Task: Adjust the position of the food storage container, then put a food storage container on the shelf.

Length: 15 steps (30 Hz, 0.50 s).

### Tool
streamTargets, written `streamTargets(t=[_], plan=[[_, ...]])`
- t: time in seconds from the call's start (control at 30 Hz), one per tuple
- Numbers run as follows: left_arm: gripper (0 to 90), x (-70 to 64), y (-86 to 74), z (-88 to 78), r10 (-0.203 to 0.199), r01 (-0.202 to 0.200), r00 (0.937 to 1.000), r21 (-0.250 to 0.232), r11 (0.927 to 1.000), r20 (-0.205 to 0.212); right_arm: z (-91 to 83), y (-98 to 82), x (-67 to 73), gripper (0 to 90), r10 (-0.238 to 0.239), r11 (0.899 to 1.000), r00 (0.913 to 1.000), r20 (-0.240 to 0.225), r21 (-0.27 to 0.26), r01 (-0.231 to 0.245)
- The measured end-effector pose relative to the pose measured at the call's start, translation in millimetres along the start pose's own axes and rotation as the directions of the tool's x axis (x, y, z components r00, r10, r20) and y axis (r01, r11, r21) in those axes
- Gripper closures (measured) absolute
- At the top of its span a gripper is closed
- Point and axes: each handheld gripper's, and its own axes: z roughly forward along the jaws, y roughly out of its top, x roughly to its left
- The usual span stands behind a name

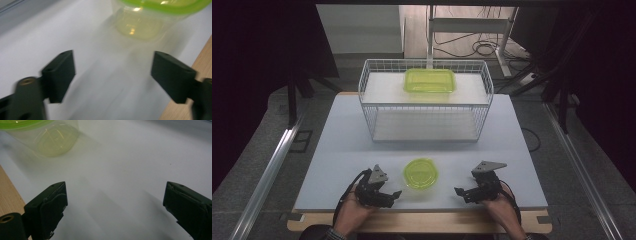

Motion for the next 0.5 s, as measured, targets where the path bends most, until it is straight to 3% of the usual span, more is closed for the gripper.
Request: streamTargets(t=[0.03,0.17,0.3,0.5], plan=[[7.9,-1.2,-1.1,-1.2,0.008,-0.008,0.9999,-0.002,1.0000,-0.012,0.4,-0.2,0.1,4.3,-0.005,1.000,1.0000,-0.001,0.000,0.005],[2.7,-4.5,-4.9,-4.0,0.034,-0.035,0.9988,-0.025,0.9991,-0.036,0.2,0.8,0.5,2.1,-0.013,1.000,0.9999,-0.004,-0.012,0.013],[2.3,-4.9,-8.1,-7.1,0.037,-0.040,0.9986,-0.067,0.9969,-0.037,-1.3,2.4,-0.2,1.9,0.007,0.999,1.0000,0.002,-0.039,-0.007],[2.3,-6.4,-10.7,-9.2,0.040,-0.043,0.9981,-0.078,0.9960,-0.048,-1.5,6.8,0.8,1.9,0.019,0.997,0.9998,-0.008,-0.076,-0.020]])
